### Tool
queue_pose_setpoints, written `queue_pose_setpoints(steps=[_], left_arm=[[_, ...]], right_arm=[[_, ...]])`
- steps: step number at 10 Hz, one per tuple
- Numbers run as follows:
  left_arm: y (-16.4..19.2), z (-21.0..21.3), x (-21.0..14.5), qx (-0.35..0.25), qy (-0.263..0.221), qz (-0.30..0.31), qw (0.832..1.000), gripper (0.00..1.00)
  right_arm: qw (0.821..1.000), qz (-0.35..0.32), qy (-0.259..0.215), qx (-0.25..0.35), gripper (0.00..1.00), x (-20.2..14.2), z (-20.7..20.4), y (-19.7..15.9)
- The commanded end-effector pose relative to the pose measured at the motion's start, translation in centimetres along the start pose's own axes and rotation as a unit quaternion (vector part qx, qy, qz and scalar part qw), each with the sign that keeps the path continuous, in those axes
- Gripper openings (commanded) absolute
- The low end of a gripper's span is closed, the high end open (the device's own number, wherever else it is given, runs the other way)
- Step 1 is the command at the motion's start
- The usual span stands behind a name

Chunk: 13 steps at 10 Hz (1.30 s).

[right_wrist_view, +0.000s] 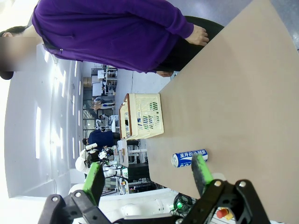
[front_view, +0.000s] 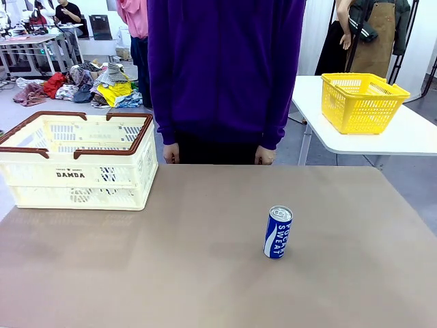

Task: Place the drinks into the Shopping basket.
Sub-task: Pick up one drink and place it into the Shopping basket.

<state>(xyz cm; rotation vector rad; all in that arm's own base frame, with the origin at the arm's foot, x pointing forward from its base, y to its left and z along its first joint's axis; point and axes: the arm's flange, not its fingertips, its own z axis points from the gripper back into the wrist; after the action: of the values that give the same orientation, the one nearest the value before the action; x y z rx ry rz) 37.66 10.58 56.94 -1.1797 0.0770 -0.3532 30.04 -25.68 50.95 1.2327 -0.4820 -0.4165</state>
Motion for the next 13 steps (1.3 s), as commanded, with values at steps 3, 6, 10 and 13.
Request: queue_pose_setpoints(steps=[3, 6, 10, 13], left_arm=[[-13.3, -14.5, 5.2, 0.176, 0.138, -0.025, 0.974, 1.0], [-18.2, -29.6, 5.9, 0.199, 0.182, -0.003, 0.963, 1.0], [-18.6, -35.3, 6.1, 0.226, 0.136, 0.006, 0.965, 1.0], [-18.6, -35.3, 6.1, 0.226, 0.136, 0.006, 0.965, 1.0]], right_arm=[[1.0, 0.012, -0.001, 0.01, 1.0, 0.1, 0.0, 0.1], [1.0, 0.012, -0.001, 0.01, 1.0, 0.1, 0.0, 0.1], [1.0, 0.012, -0.001, 0.01, 1.0, 0.1, 0.0, 0.1], [1.0, 0.012, -0.001, 0.01, 1.0, 0.1, 0.0, 0.1]])
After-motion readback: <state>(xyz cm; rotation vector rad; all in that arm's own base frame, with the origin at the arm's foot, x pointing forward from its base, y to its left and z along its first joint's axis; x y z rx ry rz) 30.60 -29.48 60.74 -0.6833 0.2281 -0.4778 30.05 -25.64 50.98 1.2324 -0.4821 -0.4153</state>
